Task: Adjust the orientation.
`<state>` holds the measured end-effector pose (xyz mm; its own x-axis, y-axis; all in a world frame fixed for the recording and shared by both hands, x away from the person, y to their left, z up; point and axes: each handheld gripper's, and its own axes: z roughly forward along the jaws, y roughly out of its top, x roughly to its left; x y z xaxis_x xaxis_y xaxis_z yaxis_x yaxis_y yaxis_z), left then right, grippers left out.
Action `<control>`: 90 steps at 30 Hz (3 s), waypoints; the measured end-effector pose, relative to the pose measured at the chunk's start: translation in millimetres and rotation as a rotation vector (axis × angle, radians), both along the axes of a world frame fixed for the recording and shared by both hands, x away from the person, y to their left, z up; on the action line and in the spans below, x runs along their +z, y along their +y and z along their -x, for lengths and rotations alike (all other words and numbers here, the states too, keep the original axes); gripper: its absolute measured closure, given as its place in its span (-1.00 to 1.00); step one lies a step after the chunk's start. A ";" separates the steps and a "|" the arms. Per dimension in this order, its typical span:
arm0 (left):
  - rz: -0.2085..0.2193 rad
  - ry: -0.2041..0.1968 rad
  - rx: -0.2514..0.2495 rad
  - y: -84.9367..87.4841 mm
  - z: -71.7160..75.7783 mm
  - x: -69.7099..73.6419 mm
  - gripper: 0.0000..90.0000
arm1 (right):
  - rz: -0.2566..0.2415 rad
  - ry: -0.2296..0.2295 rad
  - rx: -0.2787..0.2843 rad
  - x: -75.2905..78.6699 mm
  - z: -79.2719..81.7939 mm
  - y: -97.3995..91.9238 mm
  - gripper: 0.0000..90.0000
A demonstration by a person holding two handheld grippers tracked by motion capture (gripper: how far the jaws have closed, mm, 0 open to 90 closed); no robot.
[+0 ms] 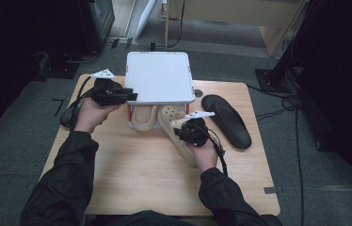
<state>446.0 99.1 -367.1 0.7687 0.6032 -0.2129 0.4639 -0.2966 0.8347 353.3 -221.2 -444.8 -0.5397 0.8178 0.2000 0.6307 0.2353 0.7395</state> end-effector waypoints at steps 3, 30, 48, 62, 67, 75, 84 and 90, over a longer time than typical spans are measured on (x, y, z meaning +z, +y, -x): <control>0.001 0.001 0.000 0.2 0.0 0.0 0.39 | -0.004 -0.001 0.004 1.3 1.3 -1.8 0.53; -0.001 -0.003 0.003 0.5 1.3 0.1 0.39 | 0.097 0.032 0.139 -22.1 69.1 -44.4 0.45; 0.002 -0.006 0.002 -0.1 0.9 -0.7 0.40 | 0.089 0.094 0.082 -23.7 58.4 -11.7 0.82; 0.001 -0.008 0.003 -0.9 1.0 -0.8 0.40 | 0.033 0.091 0.109 -25.2 53.4 19.0 0.71; 0.001 -0.008 0.003 -0.9 1.0 -0.9 0.40 | 0.002 0.083 0.104 -27.2 43.5 28.9 0.69; 0.002 -0.008 0.003 -1.0 1.0 -1.0 0.40 | -0.007 -0.003 0.092 -14.1 30.4 30.0 0.91; 0.004 -0.009 0.003 -0.5 1.0 -1.3 0.40 | -0.018 0.001 0.077 -5.9 18.9 19.3 0.79; 0.005 -0.008 0.004 -0.6 0.9 -1.2 0.40 | -0.014 -0.064 0.076 6.0 19.4 2.0 0.52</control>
